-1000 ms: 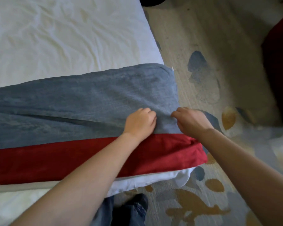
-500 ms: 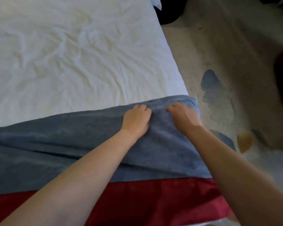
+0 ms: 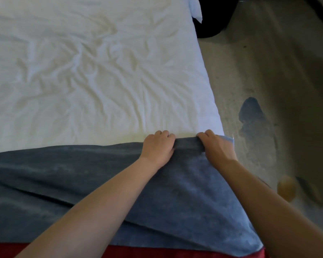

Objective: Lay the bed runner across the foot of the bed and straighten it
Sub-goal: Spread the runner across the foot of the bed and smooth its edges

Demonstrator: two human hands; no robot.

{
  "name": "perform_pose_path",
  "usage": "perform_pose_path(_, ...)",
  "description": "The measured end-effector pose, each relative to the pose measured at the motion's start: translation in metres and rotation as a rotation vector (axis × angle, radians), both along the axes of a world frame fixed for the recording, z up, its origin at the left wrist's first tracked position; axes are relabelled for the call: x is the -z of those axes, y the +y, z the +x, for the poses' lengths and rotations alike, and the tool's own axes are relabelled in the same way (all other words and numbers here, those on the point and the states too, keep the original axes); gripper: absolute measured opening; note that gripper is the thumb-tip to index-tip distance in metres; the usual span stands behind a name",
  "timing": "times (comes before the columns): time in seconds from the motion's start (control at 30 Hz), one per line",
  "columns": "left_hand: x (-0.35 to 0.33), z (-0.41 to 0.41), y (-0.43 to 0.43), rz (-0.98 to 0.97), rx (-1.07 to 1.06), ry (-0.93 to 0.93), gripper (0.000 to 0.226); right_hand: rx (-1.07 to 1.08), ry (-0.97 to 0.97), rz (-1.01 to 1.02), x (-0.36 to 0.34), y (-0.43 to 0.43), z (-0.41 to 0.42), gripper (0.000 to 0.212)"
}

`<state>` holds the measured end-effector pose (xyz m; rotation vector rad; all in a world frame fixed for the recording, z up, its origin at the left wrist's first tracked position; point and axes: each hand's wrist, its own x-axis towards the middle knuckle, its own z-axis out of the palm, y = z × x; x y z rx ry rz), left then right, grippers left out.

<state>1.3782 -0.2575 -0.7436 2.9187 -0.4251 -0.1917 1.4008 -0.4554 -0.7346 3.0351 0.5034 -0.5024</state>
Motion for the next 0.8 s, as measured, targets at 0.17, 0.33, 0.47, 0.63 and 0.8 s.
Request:
perform_pose_path(0.17, 0.006, 0.007, -0.008, -0.061, -0.073, 0.067, 0.017, -0.008, 0.011, -0.011, 0.008, -0.015, 0.009, 0.038)
perform_pose_path(0.33, -0.002, 0.03, -0.006, -0.316, -0.305, 0.403, 0.029, -0.02, 0.015, -0.074, 0.008, -0.015, 0.035, 0.014)
perform_pose_path(0.47, -0.007, 0.046, -0.002, -0.288, -0.26, 0.518, 0.009, -0.054, 0.077, 0.012, 0.012, -0.018, 0.048, 0.012)
perform_pose_path(0.63, -0.004, 0.052, -0.006, -0.22, -0.24, 0.454, 0.006, 0.006, 0.22, 0.128, 0.021, -0.037, 0.061, 0.017)
perform_pose_path(0.8, 0.003, 0.051, -0.008, -0.198, -0.232, 0.386, 0.004, -0.203, 0.32, -0.066, 0.021, -0.044, 0.087, 0.001)
